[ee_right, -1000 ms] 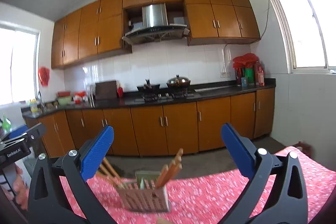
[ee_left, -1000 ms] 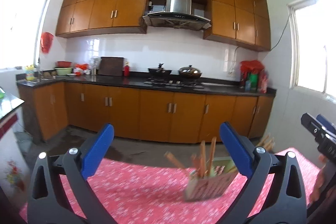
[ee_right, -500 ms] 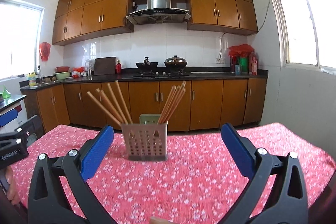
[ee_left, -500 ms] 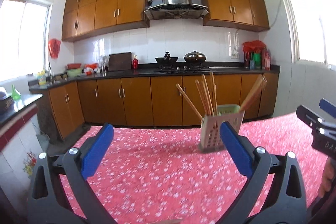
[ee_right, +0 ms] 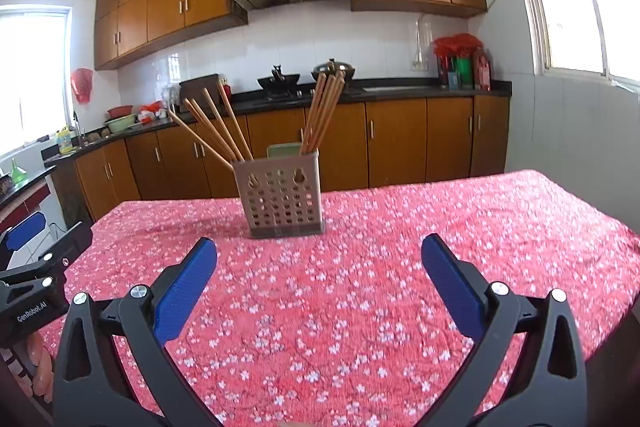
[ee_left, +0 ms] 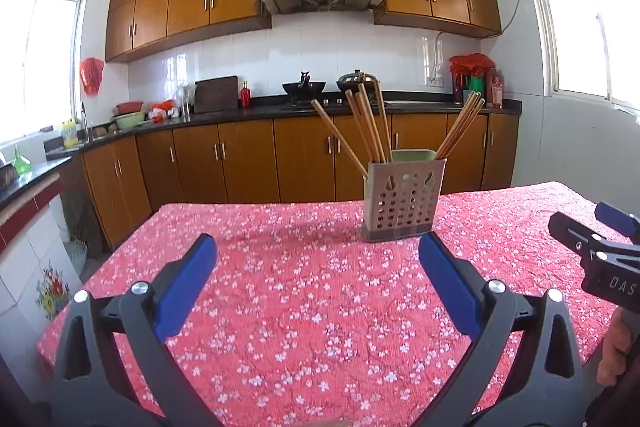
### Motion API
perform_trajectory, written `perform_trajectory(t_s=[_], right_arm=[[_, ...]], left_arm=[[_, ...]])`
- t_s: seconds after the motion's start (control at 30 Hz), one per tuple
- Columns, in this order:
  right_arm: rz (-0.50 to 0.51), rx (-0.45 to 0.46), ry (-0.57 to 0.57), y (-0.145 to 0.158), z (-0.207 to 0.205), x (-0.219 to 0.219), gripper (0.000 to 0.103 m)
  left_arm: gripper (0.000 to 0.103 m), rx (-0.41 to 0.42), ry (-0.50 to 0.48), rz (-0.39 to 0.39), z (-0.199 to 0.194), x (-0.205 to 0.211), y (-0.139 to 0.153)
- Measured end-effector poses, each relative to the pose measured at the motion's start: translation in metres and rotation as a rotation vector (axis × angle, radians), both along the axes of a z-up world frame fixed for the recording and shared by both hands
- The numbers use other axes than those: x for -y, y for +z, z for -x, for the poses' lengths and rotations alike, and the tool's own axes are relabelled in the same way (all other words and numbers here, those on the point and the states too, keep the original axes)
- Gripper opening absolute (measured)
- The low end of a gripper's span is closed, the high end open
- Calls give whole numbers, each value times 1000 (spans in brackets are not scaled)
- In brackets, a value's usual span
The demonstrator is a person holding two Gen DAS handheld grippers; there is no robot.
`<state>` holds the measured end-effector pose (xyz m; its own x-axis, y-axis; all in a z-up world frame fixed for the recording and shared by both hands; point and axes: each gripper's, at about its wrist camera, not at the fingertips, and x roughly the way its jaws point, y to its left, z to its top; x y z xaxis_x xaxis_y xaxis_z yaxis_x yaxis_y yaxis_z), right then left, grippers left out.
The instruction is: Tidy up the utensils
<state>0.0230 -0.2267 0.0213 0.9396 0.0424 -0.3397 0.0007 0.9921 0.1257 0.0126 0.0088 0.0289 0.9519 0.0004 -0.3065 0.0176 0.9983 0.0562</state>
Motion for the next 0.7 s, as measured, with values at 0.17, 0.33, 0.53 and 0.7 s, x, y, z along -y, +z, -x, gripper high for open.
perform_trajectory(t_s=[0.17, 0.33, 0.53, 0.7], right_arm=[[11, -11, -6, -4, 2, 0, 101], [18, -14, -4, -4, 3, -1, 101], [24, -18, 0, -5, 4, -3, 101], [23, -19, 2, -4, 4, -4, 101]], left_arm=[[99, -16, 4, 13, 0, -4, -6], [99, -21, 4, 11, 1, -2, -9], [99, -29, 8, 22, 1, -2, -11], [99, -35, 10, 24, 0, -2, -14]])
